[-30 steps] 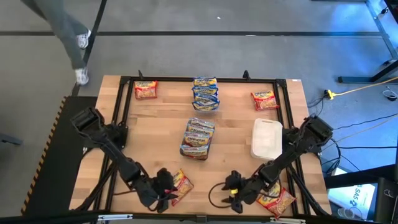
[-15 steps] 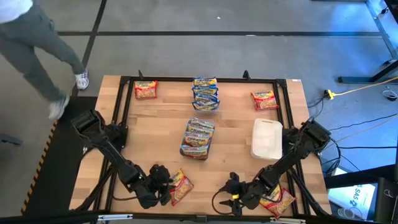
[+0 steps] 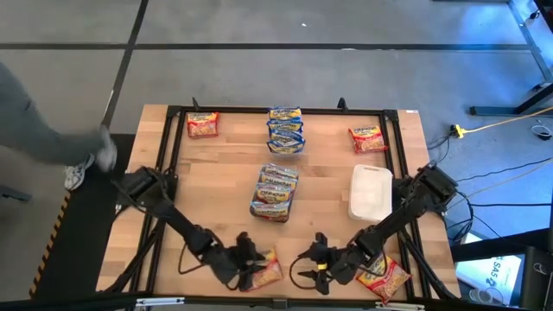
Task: Sort Maruchan noodles
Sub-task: Put the red noodle pack into the white bin
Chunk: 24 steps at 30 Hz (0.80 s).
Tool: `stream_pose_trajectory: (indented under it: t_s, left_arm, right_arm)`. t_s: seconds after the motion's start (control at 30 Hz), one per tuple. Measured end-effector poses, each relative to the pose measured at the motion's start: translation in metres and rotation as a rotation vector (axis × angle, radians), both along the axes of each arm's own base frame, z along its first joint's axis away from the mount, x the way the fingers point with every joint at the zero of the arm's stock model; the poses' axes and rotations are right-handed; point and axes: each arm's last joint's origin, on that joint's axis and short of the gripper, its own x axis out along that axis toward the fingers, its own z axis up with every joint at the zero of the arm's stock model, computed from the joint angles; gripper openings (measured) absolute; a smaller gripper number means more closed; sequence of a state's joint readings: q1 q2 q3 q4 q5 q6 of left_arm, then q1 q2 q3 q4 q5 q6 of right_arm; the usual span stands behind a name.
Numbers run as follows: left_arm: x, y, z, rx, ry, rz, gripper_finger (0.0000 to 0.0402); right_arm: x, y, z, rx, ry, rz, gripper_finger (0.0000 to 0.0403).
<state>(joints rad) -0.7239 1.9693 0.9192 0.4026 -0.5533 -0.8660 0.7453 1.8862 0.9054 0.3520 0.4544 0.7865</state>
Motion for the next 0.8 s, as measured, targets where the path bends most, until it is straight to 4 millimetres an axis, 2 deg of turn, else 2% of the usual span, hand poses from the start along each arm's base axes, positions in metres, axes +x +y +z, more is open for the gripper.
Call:
stream_pose_trajectory:
  t_s: [0.2,0.37,0.47,0.53,0.7,0.8]
  left_arm:
    - [0.026,0.018,-0.005,0.020,-0.058,-0.003,0.0140]
    - [0.037,0.020,0.017,0.030,-0.052,-0.068,0.0141]
    - [0.028,0.012,0.038,-0.019,0.015,-0.114,0.0140]
    - [0.020,0.005,0.042,-0.061,0.084,-0.108,0.0140]
    - [-0.009,-0.012,0.036,-0.125,0.222,-0.029,0.0140]
    - [-0.022,-0.018,0.024,-0.128,0.290,0.047,0.0140]
  right_arm:
    - [0.011,-0.013,-0.001,0.120,0.040,-0.082,0.0246]
    - [0.016,-0.019,-0.001,0.254,0.098,-0.121,0.0274]
    - [0.016,-0.021,-0.003,0.325,0.131,-0.177,0.0301]
    - [0.017,-0.023,-0.003,0.346,0.146,-0.205,0.0314]
    - [0.020,-0.029,-0.004,0.402,0.169,-0.257,0.0325]
    - [0.025,-0.035,-0.004,0.418,0.173,-0.277,0.0325]
